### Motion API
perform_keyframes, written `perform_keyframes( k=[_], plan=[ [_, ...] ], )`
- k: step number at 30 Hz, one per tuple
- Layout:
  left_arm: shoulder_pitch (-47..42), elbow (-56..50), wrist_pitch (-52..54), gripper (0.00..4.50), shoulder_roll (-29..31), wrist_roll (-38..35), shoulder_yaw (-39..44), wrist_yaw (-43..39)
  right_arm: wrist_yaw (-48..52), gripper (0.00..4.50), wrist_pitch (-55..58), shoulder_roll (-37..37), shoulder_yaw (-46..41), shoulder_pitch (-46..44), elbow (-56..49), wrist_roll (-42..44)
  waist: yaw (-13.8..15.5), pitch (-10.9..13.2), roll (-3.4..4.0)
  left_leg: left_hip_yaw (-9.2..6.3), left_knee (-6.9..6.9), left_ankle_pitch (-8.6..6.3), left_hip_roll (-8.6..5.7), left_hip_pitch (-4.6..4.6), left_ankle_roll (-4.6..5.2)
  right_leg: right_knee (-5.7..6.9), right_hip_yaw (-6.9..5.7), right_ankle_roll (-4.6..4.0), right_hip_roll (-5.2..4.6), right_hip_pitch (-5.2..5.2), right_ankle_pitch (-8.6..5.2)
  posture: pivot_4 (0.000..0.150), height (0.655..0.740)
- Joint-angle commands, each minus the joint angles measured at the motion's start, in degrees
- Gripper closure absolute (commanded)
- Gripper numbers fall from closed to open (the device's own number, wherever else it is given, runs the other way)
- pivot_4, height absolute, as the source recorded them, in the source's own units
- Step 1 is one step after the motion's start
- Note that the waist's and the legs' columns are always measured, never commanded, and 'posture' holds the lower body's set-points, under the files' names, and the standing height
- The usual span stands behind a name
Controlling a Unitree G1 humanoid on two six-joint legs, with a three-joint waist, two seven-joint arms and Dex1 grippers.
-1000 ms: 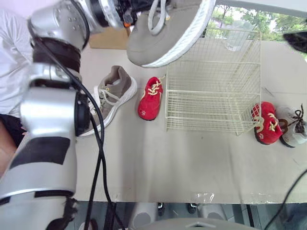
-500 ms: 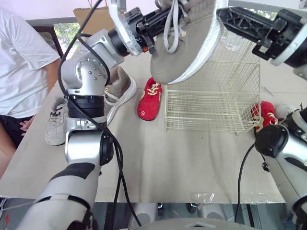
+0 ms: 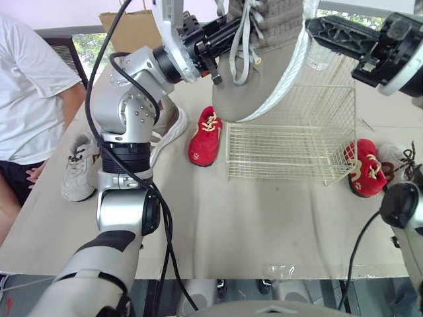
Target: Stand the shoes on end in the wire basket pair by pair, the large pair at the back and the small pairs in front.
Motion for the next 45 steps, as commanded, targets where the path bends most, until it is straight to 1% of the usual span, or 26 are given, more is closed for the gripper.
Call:
perform_keyframes(
  k=[1, 2, 5, 11, 13, 15, 16, 18, 19, 20, 21, 23, 24, 25, 27, 28, 29, 30, 33, 35, 37, 39, 42, 45],
  plan=[
    [-2.2, -3.3, -0.9, 4.12, -1.6, 0.3, -4.2, -2.2, -0.9, 2.16, -6.2, 0.9, 4.3, -1.4, -2.5, 3.4, 0.0, 0.0, 0.0, 0.01, 0.0, 0.0, 0.02, 0.01, 0.0, 0.0, 0.02, 0.0, 0.03, 0.0, 0.0, 0.15, 0.74],
    [-2.1, -3.3, -1.1, 4.12, -1.7, 0.5, -4.3, -2.3, -0.6, 1.86, -6.7, 1.0, 4.6, -1.3, -2.6, 3.4, 0.1, 0.0, 0.0, 0.0, 0.0, 0.0, 0.02, 0.0, 0.0, -0.01, 0.02, 0.0, 0.03, 0.0, 0.0, 0.15, 0.74],
    [-2.1, -2.5, -1.4, 4.12, -1.6, 1.3, -4.4, -2.6, -0.3, 1.84, -7.7, 1.1, 5.3, -1.2, -2.5, 3.4, 0.1, 0.0, 0.0, 0.0, 0.01, 0.0, 0.03, -0.03, 0.01, -0.05, 0.02, 0.0, 0.03, 0.0, 0.0, 0.15, 0.74],
    [-1.7, -4.1, -1.6, 4.12, -2.2, 1.4, -5.0, -3.6, -3.1, 1.84, -8.7, -1.2, 9.4, -1.1, -3.0, 3.4, 0.3, 0.0, 0.0, 0.0, 0.0, -0.03, 0.03, -0.09, 0.07, -0.17, 0.0, 0.02, 0.01, 0.0, 0.01, 0.15, 0.74],
    [-1.3, -4.9, -0.9, 4.12, -2.4, 0.9, -5.0, -3.4, -3.3, 2.33, -8.7, -2.3, 10.3, -0.7, -3.2, 3.4, 0.3, 0.0, 0.0, 0.0, 0.0, -0.03, 0.03, -0.09, 0.07, -0.19, 0.0, 0.02, 0.01, 0.01, 0.01, 0.15, 0.74],
    [-1.0, -5.3, -0.4, 4.12, -2.5, 0.6, -4.9, -3.3, -2.8, 2.65, -8.7, -3.5, 11.0, -0.2, -3.5, 3.4, 0.3, 0.0, 0.0, 0.0, 0.0, -0.03, 0.03, -0.09, 0.07, -0.19, 0.0, 0.02, 0.01, 0.01, 0.01, 0.15, 0.74],
    [-0.9, -5.5, -0.2, 4.12, -2.5, 0.5, -4.7, -3.2, -2.6, 3.14, -8.8, -4.0, 11.1, 0.0, -3.7, 3.4, 0.3, 0.0, 0.0, -0.01, 0.0, -0.03, 0.04, -0.09, 0.07, -0.19, 0.0, 0.02, 0.01, 0.01, 0.01, 0.15, 0.74],
    [-0.5, -5.9, 0.3, 4.12, -2.4, 0.3, -4.5, -2.9, -2.0, 3.36, -8.8, -5.9, 11.3, 0.6, -3.8, 3.4, 0.3, 0.0, 0.0, 0.0, 0.0, -0.03, 0.04, -0.08, 0.07, -0.19, 0.0, 0.02, 0.01, 0.01, 0.01, 0.15, 0.74],
    [-0.2, -6.3, 2.0, 4.12, -2.2, -0.9, -3.9, -2.8, -1.5, 3.6, -8.8, -6.9, 11.3, 0.9, -4.0, 3.4, 0.3, 0.0, 0.0, 0.0, 0.0, -0.03, 0.05, -0.08, 0.07, -0.19, 0.0, 0.02, 0.01, 0.01, 0.01, 0.15, 0.74],
    [-0.1, -6.8, 4.6, 4.12, -2.3, -3.2, -2.8, -2.6, -1.0, 3.65, -9.0, -7.8, 11.3, 1.1, -4.2, 3.4, 0.3, 0.0, 0.0, 0.0, 0.0, -0.03, 0.05, -0.08, 0.07, -0.2, 0.0, 0.02, 0.01, 0.02, 0.01, 0.15, 0.74],
    [-0.3, -7.2, 7.2, 3.62, -2.6, -5.5, -1.2, -1.2, -0.5, 3.69, -9.4, -8.7, 11.3, 1.3, -4.5, 3.4, 0.3, 0.0, 0.0, 0.0, 0.0, -0.03, 0.06, -0.09, 0.07, -0.2, 0.0, 0.02, 0.01, 0.01, 0.01, 0.15, 0.74],
    [-0.7, -7.7, 13.3, 2.62, -2.3, -10.1, 1.6, 1.0, 2.6, 3.69, -9.7, -11.1, 10.1, 1.5, -5.2, 0.2, 0.3, 0.0, -0.01, -0.01, 0.0, -0.04, 0.07, -0.1, 0.08, -0.22, 0.02, 0.03, 0.01, 0.01, 0.01, 0.15, 0.74],
    [-0.7, -8.0, 15.9, 2.11, -2.1, -12.0, 2.7, 2.1, 4.5, 3.69, -9.9, -12.2, 9.2, 1.7, -5.3, -1.8, 0.3, 0.0, -0.01, -0.02, 0.0, -0.04, 0.09, -0.1, 0.08, -0.23, 0.02, 0.03, 0.02, 0.01, 0.0, 0.15, 0.74],
    [-0.7, -8.1, 18.9, 1.72, -1.8, -14.5, 4.6, 4.0, 7.5, 3.69, -10.3, -13.7, 7.8, 1.7, -4.9, -4.8, 0.3, 0.0, -0.01, -0.05, 0.0, -0.04, 0.09, -0.11, 0.08, -0.25, 0.01, 0.03, 0.02, 0.02, 0.0, 0.15, 0.74],
    [0.3, -8.9, 23.2, 0.54, -0.7, -17.9, 7.1, 6.9, 12.3, 3.7, -12.6, -14.9, 5.1, 1.0, -2.3, -8.3, 0.3, 0.0, -0.01, -0.05, 0.0, -0.04, 0.1, -0.1, 0.08, -0.28, 0.01, 0.04, 0.03, 0.03, 0.0, 0.15, 0.74],
    [1.2, -9.8, 24.8, 0.17, 0.0, -19.4, 8.0, 7.7, 16.9, 3.71, -14.1, -16.0, 4.1, 0.4, -1.5, -12.0, 0.3, 0.0, -0.02, -0.04, 0.0, -0.04, 0.1, -0.1, 0.08, -0.28, 0.02, 0.04, 0.03, 0.03, 0.0, 0.15, 0.74],
    [2.6, -11.1, 26.2, 0.0, 0.7, -20.5, 8.7, 8.8, 20.9, 3.71, -14.9, -17.7, 3.8, -0.4, -0.2, -15.5, 0.3, 0.0, -0.02, -0.05, 0.0, -0.04, 0.1, -0.09, 0.08, -0.28, 0.01, 0.04, 0.04, 0.04, 0.0, 0.15, 0.74],
    [4.0, -12.5, 27.5, 0.0, 1.3, -21.6, 9.1, 9.9, 25.0, 3.71, -15.9, -19.1, 3.8, -1.3, 1.0, -19.2, 0.2, 0.0, -0.01, -0.04, 0.0, -0.04, 0.1, -0.09, 0.08, -0.31, 0.01, 0.04, 0.05, 0.04, 0.0, 0.15, 0.74],
    [9.8, -19.2, 25.1, 0.0, 2.8, -20.0, 7.8, 11.0, 36.8, 3.71, -18.4, -22.3, 5.8, -4.5, 5.8, -28.3, 0.2, 0.0, 0.0, 0.04, -0.04, -0.05, 0.1, -0.03, 0.08, -0.33, 0.07, 0.04, 0.05, 0.05, 0.0, 0.15, 0.74],
    [14.7, -23.6, 23.3, 0.0, 2.5, -21.6, 8.2, 10.2, 46.6, 3.71, -22.7, -24.3, 10.1, -7.9, 11.1, -38.3, 0.2, 0.0, 0.0, 0.05, -0.13, -0.04, 0.1, 0.0, 0.07, -0.4, 0.07, 0.04, 0.06, 0.05, 0.0, 0.15, 0.74],
    [19.3, -27.0, 22.7, 0.0, 3.6, -24.0, 8.4, 6.6, 57.9, 3.71, -30.0, -25.1, 15.1, -11.2, 16.9, -49.2, 0.1, 0.0, -0.01, 0.07, -0.17, -0.04, 0.12, 0.0, 0.06, -0.45, 0.1, 0.02, 0.08, 0.04, 0.0, 0.15, 0.74],
    [23.2, -29.4, 22.5, 0.0, 4.7, -26.2, 8.7, 4.1, 67.6, 3.71, -38.4, -24.2, 19.9, -14.9, 23.8, -59.4, 0.0, 0.0, 0.0, 0.11, -0.18, -0.04, 0.12, 0.02, 0.06, -0.52, 0.1, 0.02, 0.1, 0.05, 0.0, 0.15, 0.74],
    [27.5, -32.1, 21.8, 0.0, 5.4, -27.9, 8.7, 4.1, 79.0, 3.71, -48.8, -21.4, 24.3, -20.4, 34.8, -69.9, 0.0, 0.0, 0.01, 0.13, -0.18, -0.04, 0.12, 0.03, 0.06, -0.55, 0.12, 0.01, 0.09, 0.06, 0.01, 0.15, 0.74],
    [30.1, -33.9, 21.1, 0.0, 6.0, -29.2, 8.5, 4.9, 87.9, 3.71, -56.5, -18.3, 26.2, -24.3, 45.3, -77.2, 0.1, 0.0, 0.0, 0.13, -0.18, -0.04, 0.12, 0.04, 0.05, -0.54, 0.12, 0.0, 0.08, 0.06, 0.02, 0.15, 0.74]
  ],
)
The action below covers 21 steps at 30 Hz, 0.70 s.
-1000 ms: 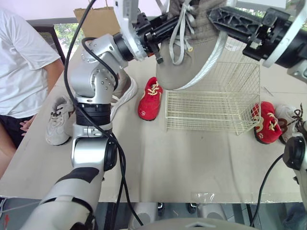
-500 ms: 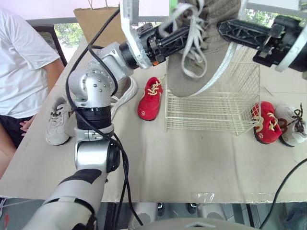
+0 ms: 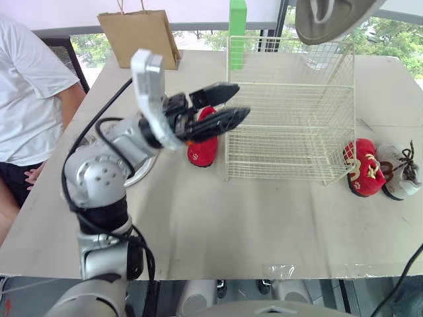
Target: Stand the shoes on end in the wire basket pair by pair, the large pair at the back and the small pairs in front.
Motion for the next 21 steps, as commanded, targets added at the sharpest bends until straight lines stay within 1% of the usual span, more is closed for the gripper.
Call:
perform_keyframes(
  k=[1, 4, 9, 12, 15, 20, 21],
  plan=[
    [1.2, -3.8, -1.6, 0.0, 0.8, -2.9, 0.9, 0.8, 9.8, 3.71, -9.7, 1.9, -0.3, -5.4, 10.0, -7.5, 0.2, 0.0, 0.0, -0.02, -0.01, 0.0, 0.0, -0.02, 0.0, -0.01, -0.03, 0.0, 0.0, 0.0, 0.0, 0.15, 0.74],
    [2.6, -5.2, -2.7, 0.0, 2.4, -1.5, 0.6, 0.9, 16.4, 3.71, -11.6, 3.2, 0.6, -6.3, 18.8, -11.5, 0.7, 0.0, 0.0, -0.12, -0.01, 0.01, 0.0, -0.12, -0.01, -0.09, -0.11, -0.01, -0.03, 0.0, 0.0, 0.15, 0.74],
    [4.0, -6.7, -3.7, 0.0, 5.8, -1.8, 1.6, 1.9, 23.0, 3.71, -14.7, 3.9, 0.4, -6.7, 26.9, -17.2, 0.6, 0.0, 0.01, -0.11, -0.16, 0.0, -0.02, -0.04, -0.02, -0.4, -0.19, -0.01, -0.08, 0.17, 0.02, 0.15, 0.74],
    [4.9, -7.3, -3.7, 0.0, 7.9, -3.8, 3.6, 3.1, 25.0, 3.71, -14.5, 3.7, -0.3, -6.1, 29.1, -19.7, 0.4, 0.0, 0.03, -0.12, -0.29, 0.03, -0.04, 0.0, -0.07, -0.4, -0.21, -0.07, -0.12, 0.17, 0.06, 0.15, 0.74],
    [6.5, -7.9, -3.9, 0.0, 9.6, -5.2, 5.5, 4.6, 25.7, 3.71, -15.0, 4.1, -1.4, -4.4, 29.1, -21.1, 0.3, 0.1, 0.15, -0.18, -0.33, 0.05, -0.04, 0.0, -0.12, -0.4, -0.22, -0.08, -0.15, 0.15, 0.06, 0.15, 0.74],
    [8.9, -9.1, -4.9, 0.0, 10.7, -6.0, 6.4, 6.1, 26.5, 3.71, -13.2, 4.8, -3.1, -0.8, 28.1, -21.7, 0.7, 0.1, 0.15, -0.35, -0.37, 0.08, -0.08, -0.02, -0.18, -0.42, -0.32, -0.08, -0.16, 0.2, 0.06, 0.15, 0.74],
    [9.1, -9.2, -5.2, 0.0, 10.9, -5.9, 6.3, 6.3, 26.6, 3.21, -11.9, 5.0, -3.4, 0.1, 27.7, -21.5, 0.8, 0.1, 0.15, -0.36, -0.37, 0.08, -0.11, -0.02, -0.18, -0.42, -0.37, -0.08, -0.18, 0.21, 0.06, 0.15, 0.74]
  ],
)
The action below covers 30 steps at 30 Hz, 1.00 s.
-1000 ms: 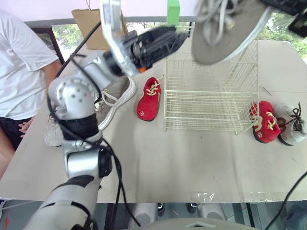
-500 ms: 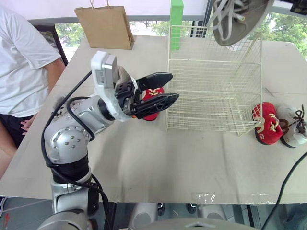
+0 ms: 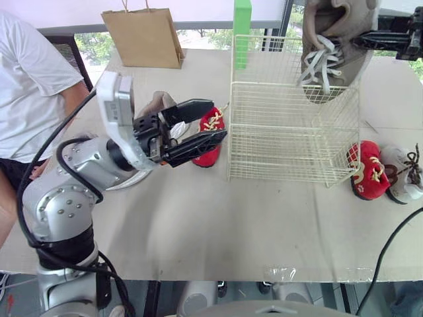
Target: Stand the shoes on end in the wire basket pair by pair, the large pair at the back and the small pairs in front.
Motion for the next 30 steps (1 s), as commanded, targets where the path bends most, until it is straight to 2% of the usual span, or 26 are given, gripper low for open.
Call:
perform_keyframes(
  k=[1, 2, 6, 16, 22, 26, 30],
  plan=[
    [0.5, -2.9, -1.9, 0.0, 1.1, -1.4, 1.5, 0.8, 1.9, 2.65, 3.7, -0.2, -2.0, 2.7, -2.6, 0.1, 0.2, 0.0, 0.0, 0.0, 0.0, 0.0, -0.02, 0.0, 0.0, 0.0, -0.02, 0.0, -0.02, 0.01, 0.0, 0.15, 0.74],
    [0.5, -2.9, -2.2, 0.0, 1.2, -1.4, 1.4, 1.0, 2.5, 2.26, 4.7, -0.2, -2.2, 3.5, -3.5, 0.2, 0.2, 0.0, 0.0, -0.01, 0.0, 0.0, -0.04, 0.0, 0.0, -0.01, -0.06, 0.0, -0.03, 0.02, 0.0, 0.15, 0.74],
    [1.1, -2.7, -3.1, 0.0, 1.3, -1.5, 1.0, 1.1, 0.7, 0.09, 4.8, 0.1, -4.0, 8.4, -7.7, 0.4, 0.2, 0.0, 0.0, 0.01, 0.0, 0.01, -0.07, 0.01, -0.01, -0.02, -0.07, 0.01, -0.06, 0.04, 0.01, 0.15, 0.74],
    [2.0, -1.5, -4.6, 0.0, 0.9, -0.9, -0.4, 1.1, -8.9, 0.04, 6.4, -3.8, -12.4, 17.6, -22.0, 2.8, 0.6, 0.0, 0.04, -0.08, 0.0, 0.09, -0.07, 0.04, -0.14, 0.04, -0.11, 0.01, 0.0, 0.04, 0.01, 0.15, 0.74],
    [0.4, 0.2, -5.1, 0.0, 0.3, 0.0, -2.3, 1.2, -17.0, 0.04, 15.4, -3.9, -14.6, 26.6, -47.7, 6.2, 0.6, 0.0, 0.06, -0.05, 0.0, 0.12, -0.01, 0.11, -0.19, 0.11, -0.08, 0.01, 0.06, 0.04, 0.01, 0.15, 0.74],
    [-0.5, 1.2, -5.4, 0.0, 0.4, 0.5, -3.2, 0.7, -27.3, 0.04, 23.6, -1.0, -11.9, 27.6, -59.1, 4.7, 0.5, 0.0, 0.07, -0.01, 0.0, 0.16, 0.02, 0.2, -0.24, 0.24, -0.02, 0.0, 0.07, 0.05, 0.01, 0.15, 0.74],
    [-1.0, 2.1, -5.7, 0.0, 0.6, 1.2, -3.8, 0.1, -38.3, 0.04, 34.4, 5.7, -7.4, 24.0, -63.8, 3.2, 0.3, 0.0, 0.05, 0.04, 0.0, 0.19, 0.03, 0.26, -0.29, 0.27, 0.02, -0.05, 0.08, 0.08, 0.04, 0.15, 0.74]
  ],
)
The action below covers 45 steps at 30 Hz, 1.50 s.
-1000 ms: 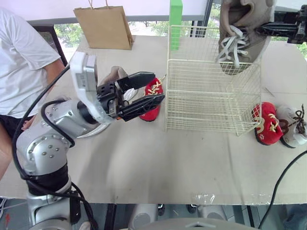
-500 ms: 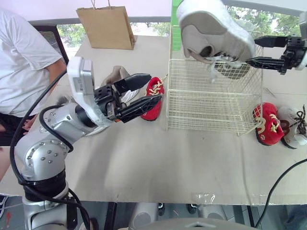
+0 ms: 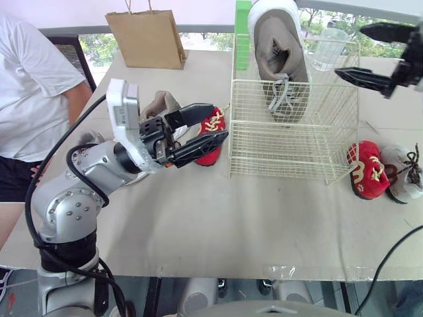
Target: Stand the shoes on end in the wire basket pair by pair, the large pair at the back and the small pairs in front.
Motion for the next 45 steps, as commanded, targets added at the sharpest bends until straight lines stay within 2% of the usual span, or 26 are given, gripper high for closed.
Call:
perform_keyframes(
  k=[1, 6, 9, 12, 16, 21, 23, 28, 33, 45],
  plan=[
    [-1.1, -0.1, -1.5, 0.0, 0.3, 0.8, -0.3, -1.0, -10.4, 0.04, 9.6, 5.0, 2.6, -4.5, -4.1, -1.1, -0.2, 0.0, 0.0, 0.08, 0.0, 0.0, 0.01, 0.05, 0.0, 0.05, 0.08, -0.03, 0.01, 0.0, 0.02, 0.15, 0.74],
    [-0.2, -1.5, -1.7, 0.0, 0.1, 0.8, 0.2, 0.4, -24.1, 0.04, 10.8, 15.9, 5.0, -5.7, -3.3, -5.6, 0.0, 0.0, -0.02, 0.08, -0.04, 0.0, 0.0, 0.05, 0.0, 0.04, 0.06, -0.03, 0.03, -0.01, 0.01, 0.15, 0.74],
    [0.7, -2.6, -1.6, 0.0, 0.3, 0.2, 0.6, 1.4, -28.4, 0.04, 8.1, 18.2, 5.5, -6.2, -2.0, -8.6, 0.2, 0.0, -0.01, 0.08, -0.07, 0.0, -0.01, 0.01, 0.0, 0.02, 0.06, -0.03, 0.04, -0.04, 0.01, 0.15, 0.74],
    [1.6, -3.5, -1.7, 0.0, 0.6, -0.4, 1.3, 2.5, -32.0, 0.04, 10.2, 21.3, 2.7, -7.4, -2.1, -7.0, 0.3, 0.0, -0.01, 0.01, -0.07, 0.0, -0.04, -0.06, 0.0, -0.05, 0.01, -0.03, 0.03, -0.04, 0.02, 0.15, 0.74],
    [2.3, -4.2, -1.8, 0.0, 0.4, -0.4, 1.3, 3.2, -34.2, 1.22, 10.1, 22.4, 3.2, -7.5, -3.0, -7.7, 0.1, 0.0, -0.01, 0.01, -0.07, 0.01, -0.03, -0.06, 0.0, -0.06, -0.02, -0.02, 0.06, -0.04, 0.02, 0.15, 0.74],
    [2.4, -4.2, -2.2, 0.0, 0.1, -0.1, 1.1, 3.4, -38.3, 3.75, 10.7, 24.8, 2.1, -6.9, -6.3, -7.5, 0.0, 0.0, -0.01, 0.02, -0.06, 0.01, -0.03, -0.06, 0.0, -0.05, 0.0, -0.02, 0.08, -0.04, 0.02, 0.15, 0.74],
    [2.4, -4.1, -2.3, 0.0, 0.0, -0.1, 0.9, 3.5, -40.4, 4.47, 12.1, 26.2, 1.0, -6.2, -8.8, -7.1, -0.4, 0.0, -0.01, 0.01, -0.07, 0.01, -0.03, -0.06, 0.0, -0.05, -0.01, -0.02, 0.08, -0.05, 0.02, 0.15, 0.74],
    [2.5, -3.9, -2.5, 0.0, -0.4, 0.2, 0.5, 3.6, -48.0, 4.47, 14.4, 30.6, -3.5, -4.7, -14.5, -6.9, -1.0, 0.0, 0.0, -0.01, -0.15, 0.01, -0.01, -0.07, -0.01, -0.05, -0.03, -0.02, 0.1, -0.08, 0.02, 0.15, 0.74],
    [2.0, -3.2, -2.5, 0.0, -0.8, 0.5, 0.1, 3.2, -53.3, 4.47, 15.1, 32.1, -6.8, -4.5, -17.3, -7.4, -1.0, 0.0, 0.0, -0.09, -0.15, 0.01, -0.03, -0.15, -0.01, -0.08, -0.09, -0.02, 0.1, -0.11, 0.01, 0.15, 0.74],
    [1.8, -2.7, -2.4, 0.0, -0.9, 0.4, -0.2, 2.2, -51.6, 4.47, 14.0, 25.6, -10.1, -3.4, -14.5, -6.1, -1.2, 0.0, 0.01, -0.09, -0.15, 0.04, -0.03, -0.13, -0.05, -0.08, -0.05, -0.03, 0.15, -0.11, 0.01, 0.15, 0.74]
  ],
)
